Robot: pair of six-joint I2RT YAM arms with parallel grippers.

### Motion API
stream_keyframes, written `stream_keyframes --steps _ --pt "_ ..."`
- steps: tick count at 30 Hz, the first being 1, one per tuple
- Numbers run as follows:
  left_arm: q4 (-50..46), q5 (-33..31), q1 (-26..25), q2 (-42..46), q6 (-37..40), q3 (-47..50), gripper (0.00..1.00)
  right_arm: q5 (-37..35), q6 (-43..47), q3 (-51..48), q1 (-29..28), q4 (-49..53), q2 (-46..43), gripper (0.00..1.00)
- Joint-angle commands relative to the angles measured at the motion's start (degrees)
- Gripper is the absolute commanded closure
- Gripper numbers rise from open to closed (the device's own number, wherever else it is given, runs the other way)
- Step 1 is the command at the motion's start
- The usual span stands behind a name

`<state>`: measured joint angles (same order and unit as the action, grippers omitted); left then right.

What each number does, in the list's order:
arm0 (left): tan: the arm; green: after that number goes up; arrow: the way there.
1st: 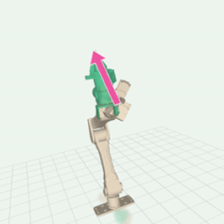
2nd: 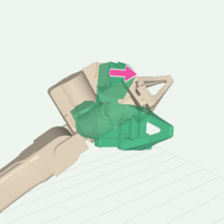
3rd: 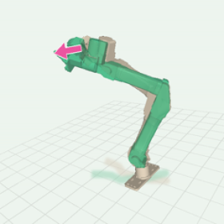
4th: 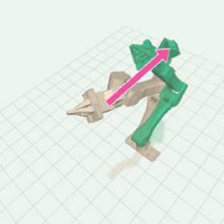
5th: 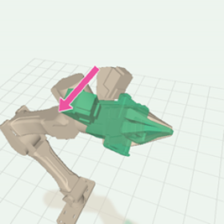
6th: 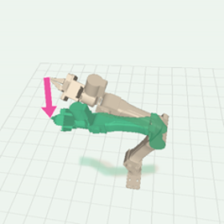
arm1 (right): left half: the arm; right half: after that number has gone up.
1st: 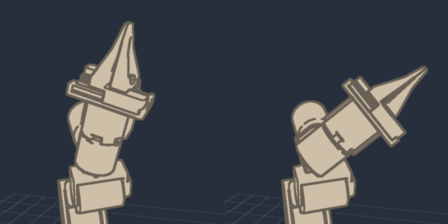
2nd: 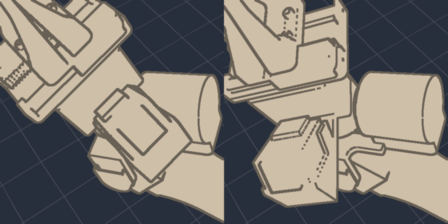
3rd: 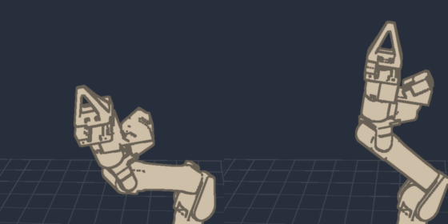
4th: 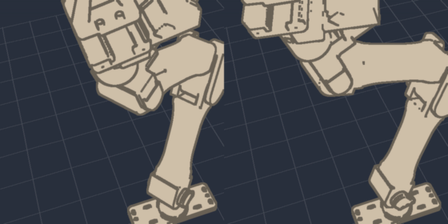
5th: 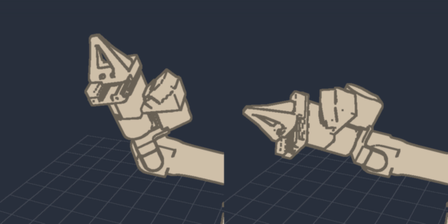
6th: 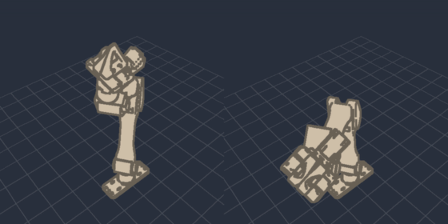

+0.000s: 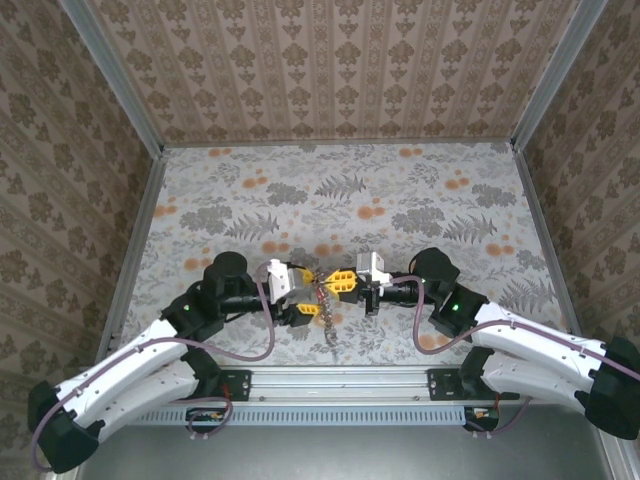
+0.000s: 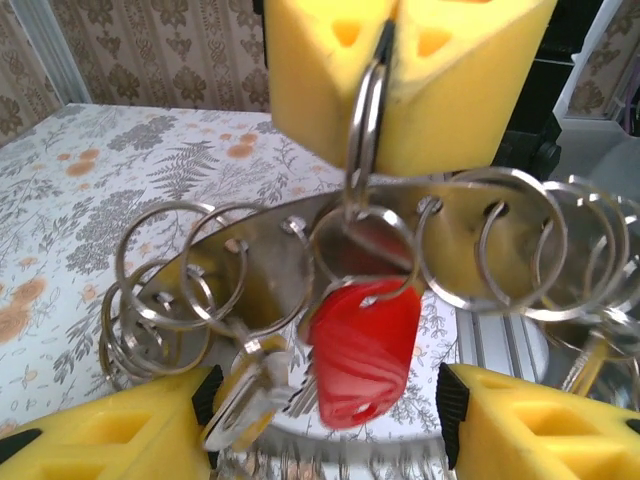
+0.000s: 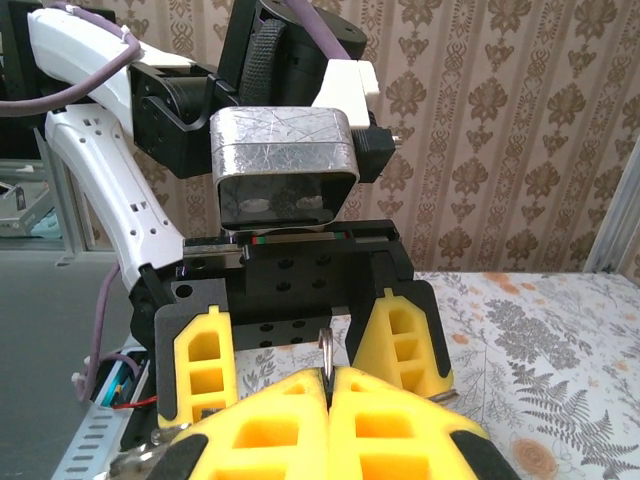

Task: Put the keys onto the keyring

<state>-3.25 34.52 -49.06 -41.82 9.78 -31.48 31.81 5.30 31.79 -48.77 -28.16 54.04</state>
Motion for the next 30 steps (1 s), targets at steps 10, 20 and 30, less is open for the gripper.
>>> stream_keyframes --steps 10,20,30 --pt "-0.28 -5.39 -1.46 2.58 -0.31 0.53 0.40 -0.99 -0.21 2.32 0.20 -1.85 -1.21 1.00" --pt "-6.43 -7.11 -0.91 9.43 1.12 0.55 0.37 -0.96 0.41 2.40 0.50 -1.89 -1.00 1.00" --pt "-2.34 -1.82 -1.04 5.77 -1.06 1.34 0.54 -0.07 0.13 3.14 0.56 -2.07 -0.56 1.00"
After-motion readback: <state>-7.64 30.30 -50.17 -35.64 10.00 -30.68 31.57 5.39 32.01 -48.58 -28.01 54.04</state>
